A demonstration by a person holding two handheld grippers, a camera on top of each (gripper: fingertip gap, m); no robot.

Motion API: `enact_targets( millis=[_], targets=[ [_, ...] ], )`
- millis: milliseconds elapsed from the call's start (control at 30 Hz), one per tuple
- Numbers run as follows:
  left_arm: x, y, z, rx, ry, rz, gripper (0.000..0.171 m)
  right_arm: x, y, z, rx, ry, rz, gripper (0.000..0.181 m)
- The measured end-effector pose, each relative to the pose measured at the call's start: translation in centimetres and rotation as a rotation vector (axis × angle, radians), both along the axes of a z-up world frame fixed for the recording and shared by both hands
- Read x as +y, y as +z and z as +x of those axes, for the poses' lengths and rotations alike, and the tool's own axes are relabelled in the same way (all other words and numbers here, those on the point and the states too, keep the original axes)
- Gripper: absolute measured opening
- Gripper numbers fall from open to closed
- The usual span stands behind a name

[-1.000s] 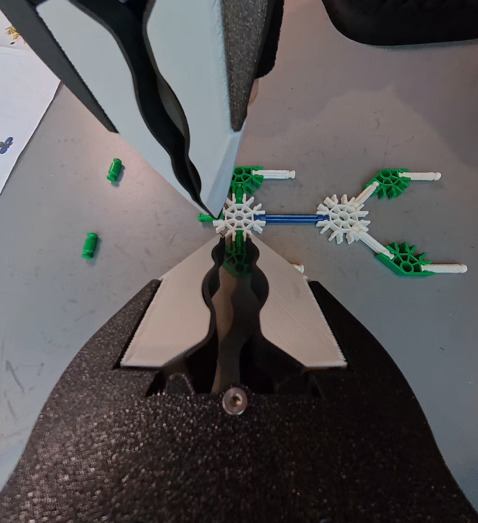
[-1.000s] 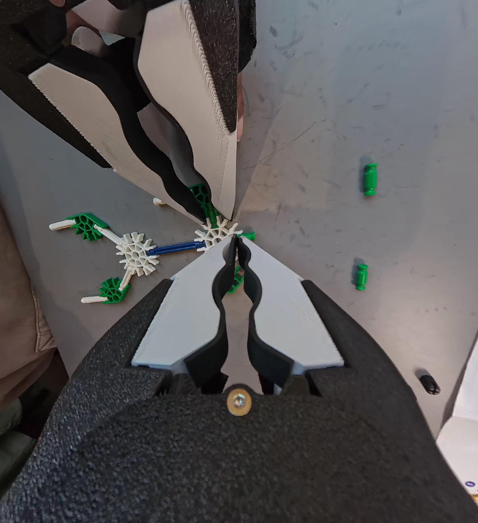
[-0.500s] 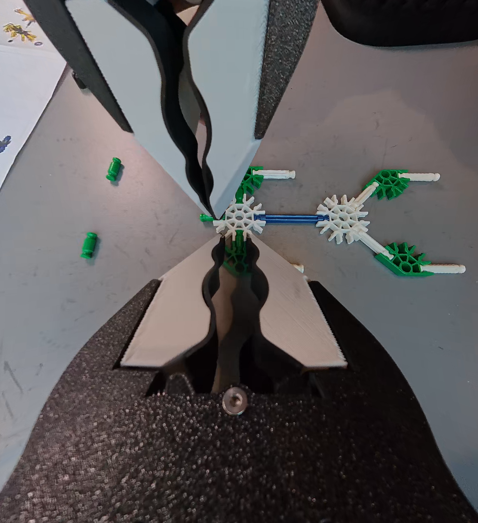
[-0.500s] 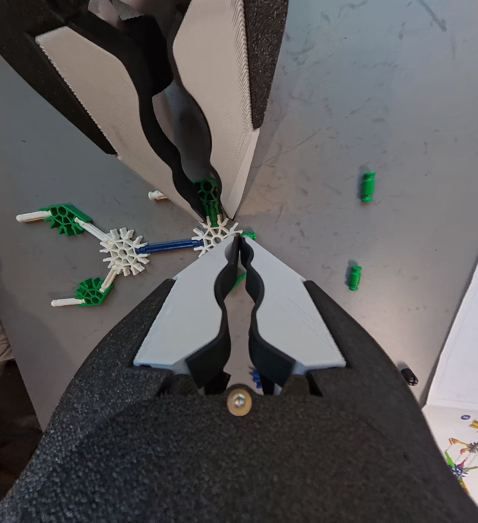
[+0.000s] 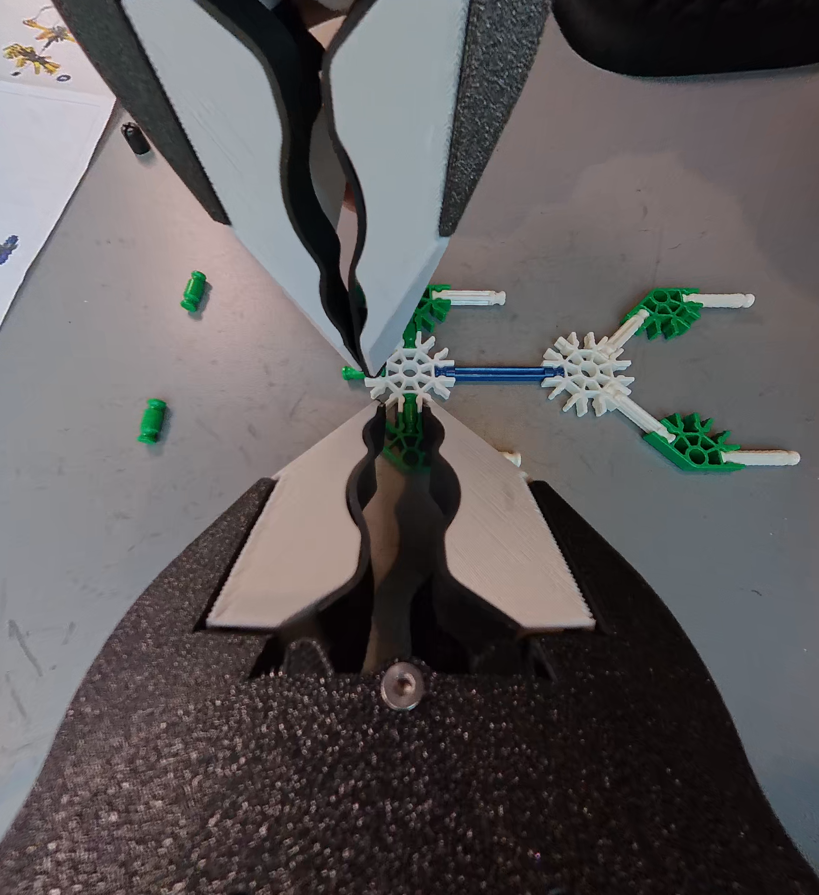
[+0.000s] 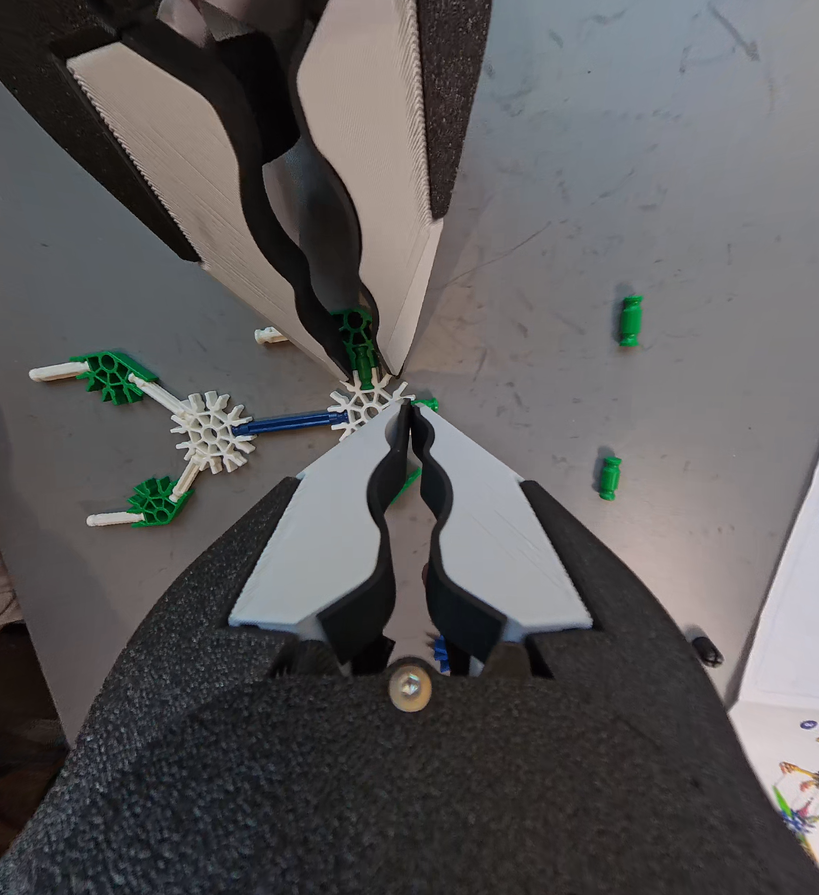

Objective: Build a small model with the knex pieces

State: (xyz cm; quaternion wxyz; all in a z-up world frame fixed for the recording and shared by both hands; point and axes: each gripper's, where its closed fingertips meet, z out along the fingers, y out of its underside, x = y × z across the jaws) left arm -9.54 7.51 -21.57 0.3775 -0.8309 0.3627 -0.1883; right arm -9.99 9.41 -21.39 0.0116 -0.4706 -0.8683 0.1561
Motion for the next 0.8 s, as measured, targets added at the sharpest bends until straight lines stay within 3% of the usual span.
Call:
enact_targets(
  millis=[233,600,800],
  targets=[
    [0.0,0.0,-0.01,0.002,0.001,0.0,0.013,0.08,0.1,0.19,-0.042,-0.051,-0.119,0.0],
    [-0.17,0.0,0.02,-0.006,-0.009,-0.008,0.013,-0.04,-0.09,0.41,-0.065,0.07,0.0,0.0],
    [-0.34,0.0,0.04,-0.002,-0.024,-0.002,0.013,-0.25,-0.12,0.32,-0.014,0.068,0.06,0.0]
  ],
)
